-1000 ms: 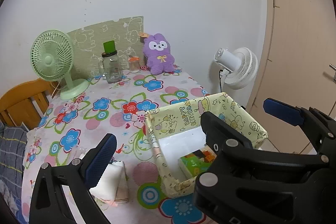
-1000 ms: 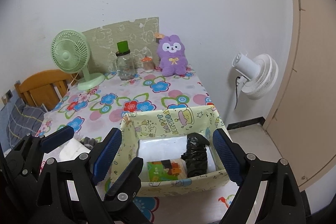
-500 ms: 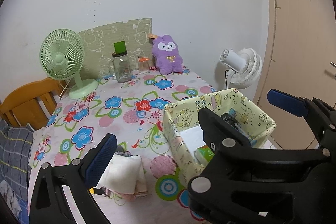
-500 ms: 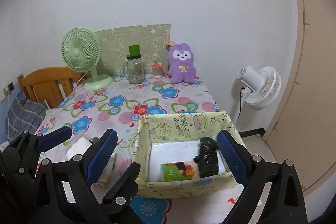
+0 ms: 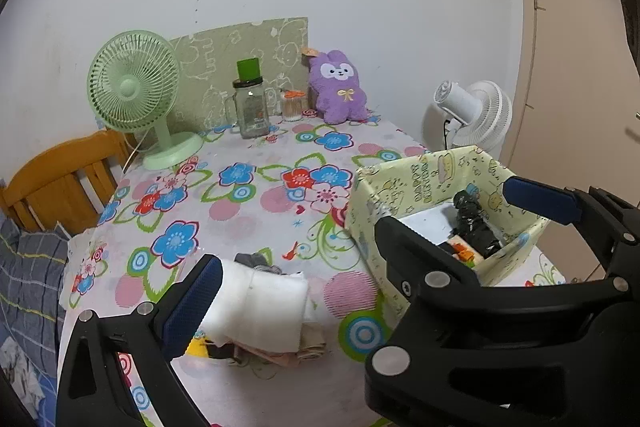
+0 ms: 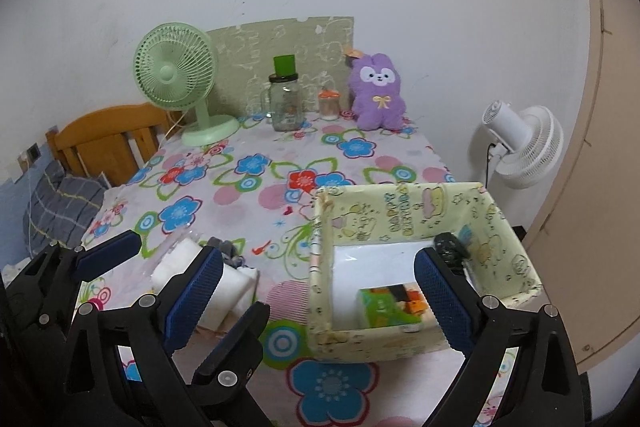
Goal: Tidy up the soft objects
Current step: 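Withdraw both tools from the gift box back over the table, then move the right tool to the white foam roll while the left tool approaches the clear plastic bag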
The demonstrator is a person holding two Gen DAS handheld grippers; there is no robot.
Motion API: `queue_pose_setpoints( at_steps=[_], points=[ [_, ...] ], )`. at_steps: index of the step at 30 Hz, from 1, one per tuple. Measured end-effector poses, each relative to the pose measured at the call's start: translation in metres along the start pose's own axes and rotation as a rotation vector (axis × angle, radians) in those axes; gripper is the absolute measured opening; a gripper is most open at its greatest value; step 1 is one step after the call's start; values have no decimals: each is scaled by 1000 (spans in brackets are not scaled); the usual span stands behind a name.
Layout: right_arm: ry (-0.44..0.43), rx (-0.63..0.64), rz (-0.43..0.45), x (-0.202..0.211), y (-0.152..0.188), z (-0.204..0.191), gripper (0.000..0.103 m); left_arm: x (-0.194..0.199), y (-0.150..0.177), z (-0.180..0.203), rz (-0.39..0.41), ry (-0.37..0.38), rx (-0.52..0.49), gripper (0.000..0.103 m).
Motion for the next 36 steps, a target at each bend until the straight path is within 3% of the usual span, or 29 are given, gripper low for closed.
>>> queue_pose_setpoints(
  at_steps=[10,15,26,36],
  points=[
    [-90,-33,-12,-22,12,-24,98,-11,14,-29,-22,-29,34,101],
    [-81,-9,23,-27,14,-37,98,-16,23,-44,-25,-67,38,101],
    [-61,24,-33,-48,23,-62,98,-26,40,-71,-56,-92,50,101],
    [-108,20,-111,-75,34,-79,98,-40,56,-94,-94,-125,74,101]
  ],
)
Point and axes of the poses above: each gripper's, at about its wrist camera, not at the fingertips, and x roughly against the way its jaws point, z to its right, y to its underside, the point moved 7 cm from there along -x, roughly the way its jaws point, and after that the axes turned 5 degrees about -y, right-handed, at the moved point
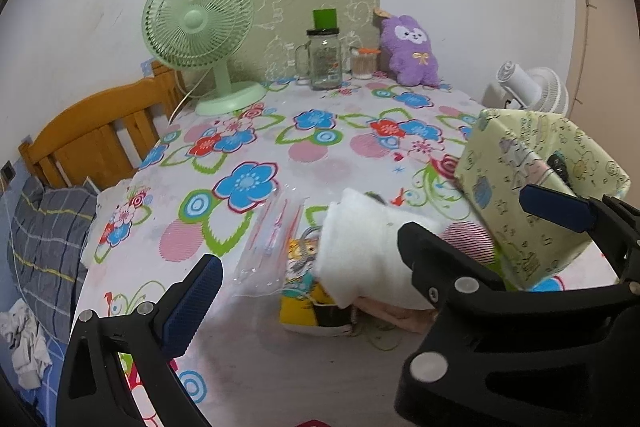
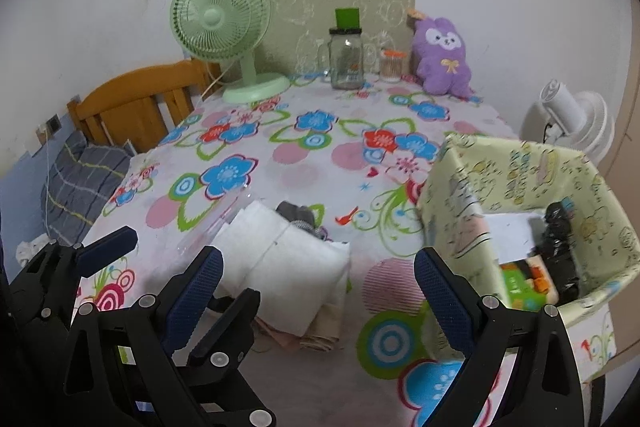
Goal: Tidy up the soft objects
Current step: 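Move the right tool to the white foam roll while the left tool approaches the clear plastic bag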
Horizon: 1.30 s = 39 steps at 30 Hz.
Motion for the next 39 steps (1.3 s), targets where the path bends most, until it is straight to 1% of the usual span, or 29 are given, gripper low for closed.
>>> queue_pose_setpoints(
  at_steps=[2,4,10,19,25,28,29,30,37,39],
  points=[
    [4,-3,-8,-5,2,-2,98,-5,2,-5,-10,-10,5,101],
    [27,13,4,-8,1,-4,98,-8,4,-9,-15,-12,8,101],
    [-18,9,-50,-25,3,-15,98,-19,10,-22,-36,-16,24,101],
    [-33,9,-112,-53,11,-27,98,-37,19,-37,-71,-22,33,101],
    [-17,20,-128,-67,11,-29,98,-46,21,-43,-90,-19,39,101],
    [-23,20,-142,-72,10,-29,98,-49,20,-44,-92,-11,41,101],
    [-27,20,-146,-73,10,-29,97,-50,20,-44,-91,-9,41,101],
    [-30,21,-147,-74,10,-28,92,-51,19,-44,-92,-9,39,101],
    [-39,47,-144,-73,5,-32,77,-53,15,-47,-93,-13,43,101],
    [-42,53,-138,-71,3,-33,69,-53,13,-48,-89,-13,43,101]
  ],
)
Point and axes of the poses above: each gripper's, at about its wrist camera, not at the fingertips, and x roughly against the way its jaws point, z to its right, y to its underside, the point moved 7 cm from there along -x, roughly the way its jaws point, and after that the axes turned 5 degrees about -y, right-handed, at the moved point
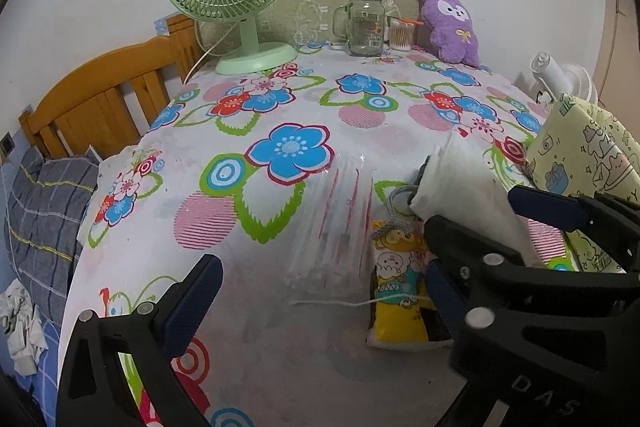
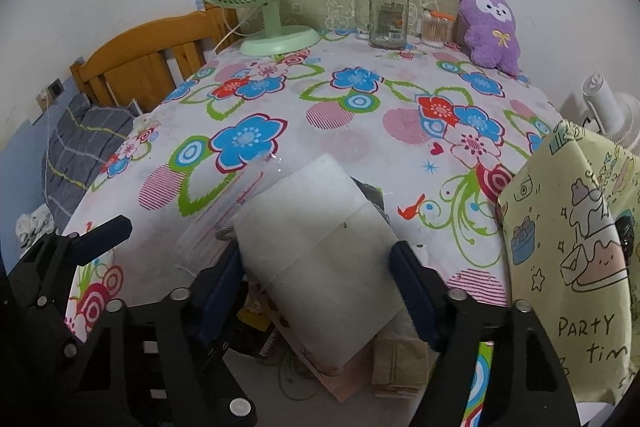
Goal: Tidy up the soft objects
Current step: 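Move the right tool to the white foam roll while the left tool approaches the clear plastic bag, then close the right tool on the white foam roll while the left tool grips the clear plastic bag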
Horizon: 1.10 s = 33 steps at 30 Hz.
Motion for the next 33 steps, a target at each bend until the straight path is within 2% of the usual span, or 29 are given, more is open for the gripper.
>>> queue_pose_setpoints(
  at_steps=[3,9,11,15,18,19,21,23,24,26,33],
  points=[
    [-5,12,9,2,-3,-3,57,0,-3,-1,7,0,0,101],
    [-22,4,13,1,-8,-4,41,-5,-11,-6,23,-24,9,100],
    [-30,-5,13,1,-10,-4,37,-7,-14,-8,28,-24,14,89],
    [-36,-12,9,-3,-13,-5,30,-13,-15,-10,13,2,30,74],
    [-35,-4,2,-6,-14,-7,26,-17,-13,-10,-5,20,32,56],
    [-36,-4,1,-7,-14,-7,26,-19,-12,-9,-14,29,32,47],
    [-40,-4,-1,-9,-14,-9,23,-21,-10,-6,-25,44,23,41],
    [-44,-10,-1,-10,-15,-9,22,-21,-9,-2,-27,58,12,29],
    [-46,-11,-2,-10,-15,-9,21,-21,-9,-1,-26,64,8,28],
    [-49,-16,-3,-10,-15,-8,20,-20,-11,-1,-20,66,15,18],
    [-43,-24,8,-4,-18,-8,17,-11,-18,1,-2,83,21,7]
  ],
)
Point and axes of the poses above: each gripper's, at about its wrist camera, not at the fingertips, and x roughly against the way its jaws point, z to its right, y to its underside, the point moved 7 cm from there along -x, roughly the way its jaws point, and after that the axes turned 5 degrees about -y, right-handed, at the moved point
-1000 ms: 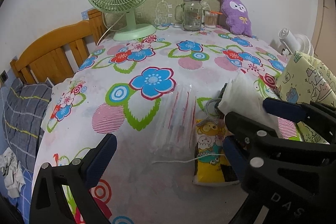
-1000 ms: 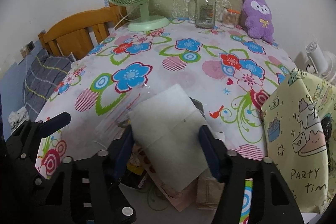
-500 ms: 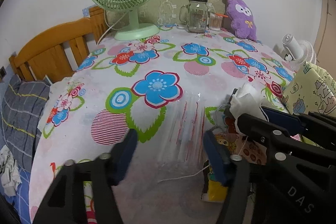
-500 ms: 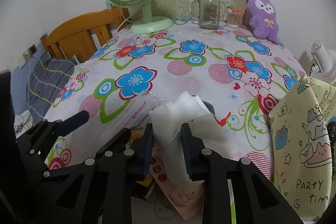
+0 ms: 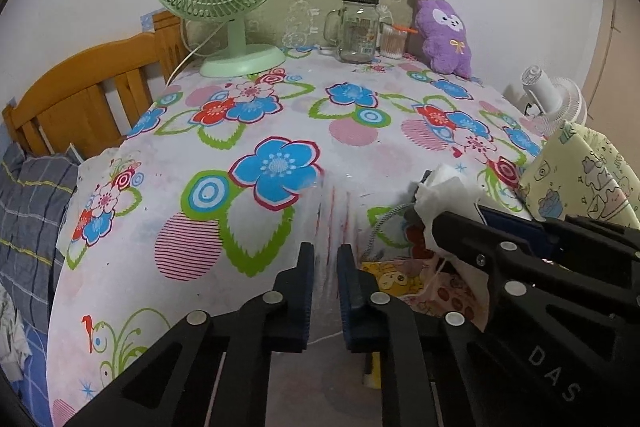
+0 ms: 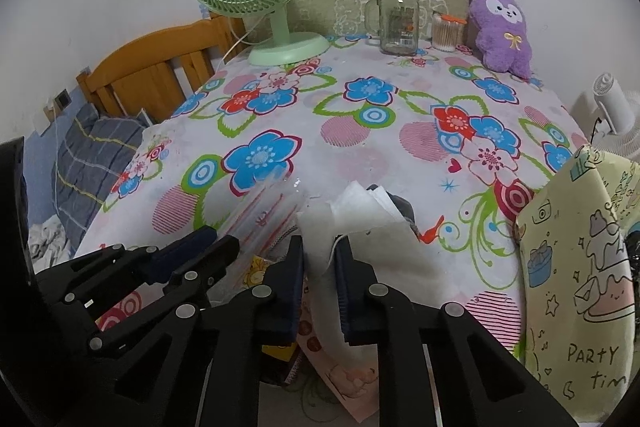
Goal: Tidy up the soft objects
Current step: 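Close the right tool on the white foam roll while the left tool grips the clear plastic bag, then lift the white foam roll with the right tool while the left tool lifts the clear bag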
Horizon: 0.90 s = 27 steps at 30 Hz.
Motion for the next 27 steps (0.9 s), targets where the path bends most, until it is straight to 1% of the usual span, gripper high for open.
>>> queue_pose_setpoints(
  at_steps=[10,27],
  points=[
    [10,1,33,20,-6,2,16,22,-10,10,47,2,-8,6],
    [37,-9,109,70,-18,10,16,63,-30,36,112,6,-34,6]
  ],
)
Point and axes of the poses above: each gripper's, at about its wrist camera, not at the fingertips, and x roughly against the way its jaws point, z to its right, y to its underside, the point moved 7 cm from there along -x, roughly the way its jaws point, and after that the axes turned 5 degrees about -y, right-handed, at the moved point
